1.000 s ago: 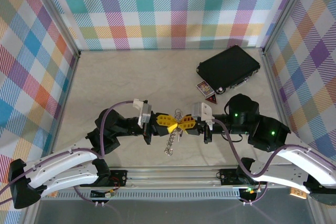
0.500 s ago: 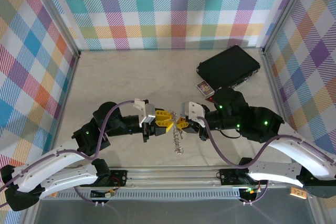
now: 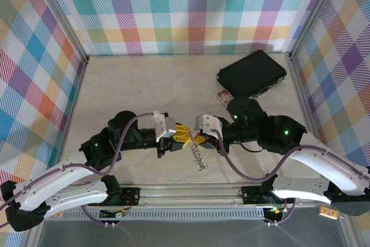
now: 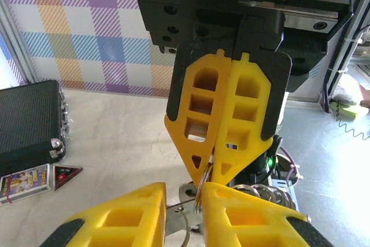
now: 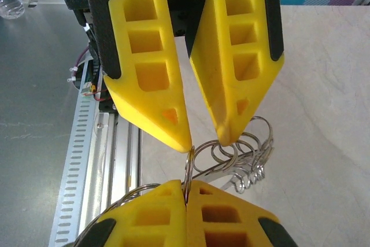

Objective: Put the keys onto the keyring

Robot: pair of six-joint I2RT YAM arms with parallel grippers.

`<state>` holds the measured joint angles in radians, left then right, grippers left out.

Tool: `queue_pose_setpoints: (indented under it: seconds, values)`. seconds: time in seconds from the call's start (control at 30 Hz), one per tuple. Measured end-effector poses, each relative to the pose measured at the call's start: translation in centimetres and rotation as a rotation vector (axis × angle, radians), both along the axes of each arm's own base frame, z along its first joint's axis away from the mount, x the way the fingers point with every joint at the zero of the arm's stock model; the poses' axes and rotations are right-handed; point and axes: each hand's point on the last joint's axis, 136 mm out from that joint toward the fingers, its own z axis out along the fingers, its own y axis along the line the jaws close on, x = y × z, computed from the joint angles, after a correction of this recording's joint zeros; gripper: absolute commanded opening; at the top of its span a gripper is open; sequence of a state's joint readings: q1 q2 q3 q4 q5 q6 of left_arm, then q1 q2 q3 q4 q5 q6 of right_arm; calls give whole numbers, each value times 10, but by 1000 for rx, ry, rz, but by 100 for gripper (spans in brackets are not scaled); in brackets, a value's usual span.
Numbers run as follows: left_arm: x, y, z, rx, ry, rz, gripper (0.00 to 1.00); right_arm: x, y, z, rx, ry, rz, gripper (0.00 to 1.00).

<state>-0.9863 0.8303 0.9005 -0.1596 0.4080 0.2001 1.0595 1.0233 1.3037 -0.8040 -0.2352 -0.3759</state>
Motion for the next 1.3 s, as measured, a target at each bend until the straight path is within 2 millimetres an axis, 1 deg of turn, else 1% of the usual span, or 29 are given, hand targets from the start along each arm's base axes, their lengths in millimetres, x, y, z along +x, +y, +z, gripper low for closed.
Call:
queue_pose_setpoints:
  seconds: [0.17,0.37,0.47,0.53,0.63,0.73,0.97,1.0,1.1,1.17,1.3]
  values:
    - [0,-2,-4,11,4,-6,18,1,1,-3,-10,5,0,0]
    - [-1,-5,-7,20,12,-20,19,2,3,-5,-18,10,0,0]
    - [0,-6,-9,28,16,-23,19,2,4,-6,-21,12,0,0]
    - [0,-7,-12,36,20,-23,16,3,5,-8,-27,15,0,0]
    - [-1,-6,-14,45,25,-28,7,4,6,-11,-34,19,-2,0]
    - [-2,-6,-15,48,16,-34,1,5,5,-11,-37,21,-6,0]
    - [-4,-4,-12,39,5,-36,0,4,6,-9,-27,21,0,0]
    - [-4,-4,-11,34,3,-35,0,4,7,-8,-20,19,3,1]
    - [-6,-2,-5,-5,2,-34,0,3,9,-2,6,13,8,13]
    - [-7,-3,0,-37,7,-36,0,2,9,2,34,12,9,19]
    - [-7,-6,9,-117,21,-44,0,-2,7,10,90,8,10,21]
